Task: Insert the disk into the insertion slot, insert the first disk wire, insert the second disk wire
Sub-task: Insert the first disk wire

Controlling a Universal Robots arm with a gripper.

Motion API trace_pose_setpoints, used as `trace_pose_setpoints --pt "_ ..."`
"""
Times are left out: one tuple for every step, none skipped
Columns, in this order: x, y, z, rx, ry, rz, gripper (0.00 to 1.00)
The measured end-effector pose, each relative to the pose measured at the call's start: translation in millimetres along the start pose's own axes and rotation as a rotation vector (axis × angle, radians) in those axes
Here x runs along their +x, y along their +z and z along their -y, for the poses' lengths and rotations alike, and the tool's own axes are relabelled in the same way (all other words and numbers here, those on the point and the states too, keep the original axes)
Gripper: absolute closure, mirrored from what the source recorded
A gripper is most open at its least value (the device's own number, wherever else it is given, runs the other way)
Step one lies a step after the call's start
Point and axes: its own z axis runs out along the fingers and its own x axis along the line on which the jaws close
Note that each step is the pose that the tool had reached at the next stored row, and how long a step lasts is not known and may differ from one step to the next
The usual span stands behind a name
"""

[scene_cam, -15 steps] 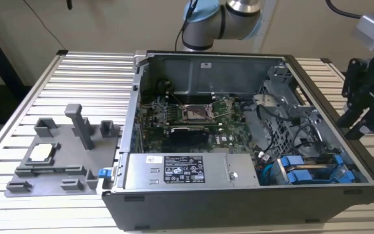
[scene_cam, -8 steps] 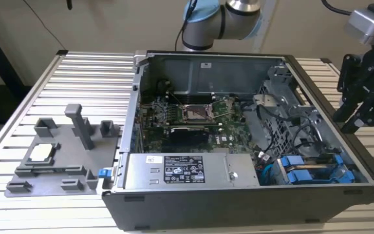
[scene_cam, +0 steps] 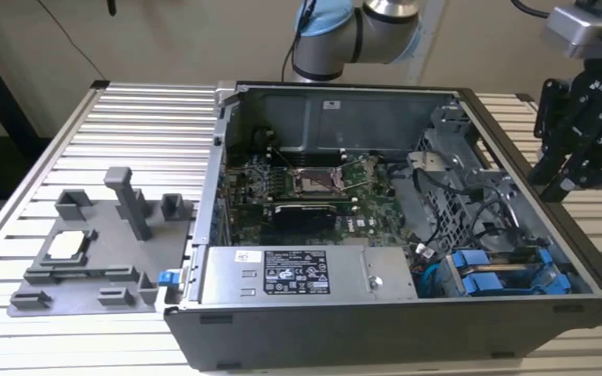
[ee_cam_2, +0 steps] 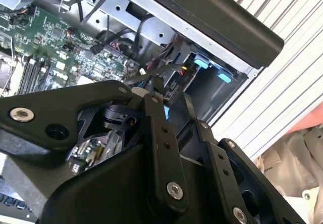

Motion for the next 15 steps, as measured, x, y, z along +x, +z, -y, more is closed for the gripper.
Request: trace_pose_setpoints --pt "-2.1 -0.1 0.0 0.0 0.0 -0.0017 0.67" --pt "-3.9 -0.1 0.0 0.0 0.0 -0.0031 0.67" --pt "-5.1 -0.1 0.0 0.0 0.0 -0.004 0.67" --pt "-5.8 -0.1 -0.1 0.0 0.0 -0.004 0.67" --pt "-6.0 0.0 -0.2 0.0 0.0 -0.0039 0.67" --pt "-5.9 0.0 -0.5 0.0 0.0 -0.004 0.67" --pt "-6.0 -0.1 -1.1 0.0 0.0 -0.004 0.67" --pt "-6.1 -0.2 -2.1 0.0001 0.0 -0.0043 0.67" --pt "-6.1 -0.1 -3.6 0.0004 0.0 -0.0042 0.67" --pt "-6.0 -0.1 -5.5 0.0007 0.0 -0.0041 0.67" --pt "-6.0 0.0 -7.5 0.001 0.0 -0.0041 0.67" --pt "-6.0 0.0 -9.6 0.0013 0.0 -0.0041 0.67" --pt "-6.0 -0.1 -11.7 0.0018 0.0 -0.0042 0.67" --pt "-6.0 0.0 -13.9 0.0022 0.0 -0.0042 0.67" --pt "-6.0 0.0 -16.2 0.0027 0.001 -0.0041 0.67"
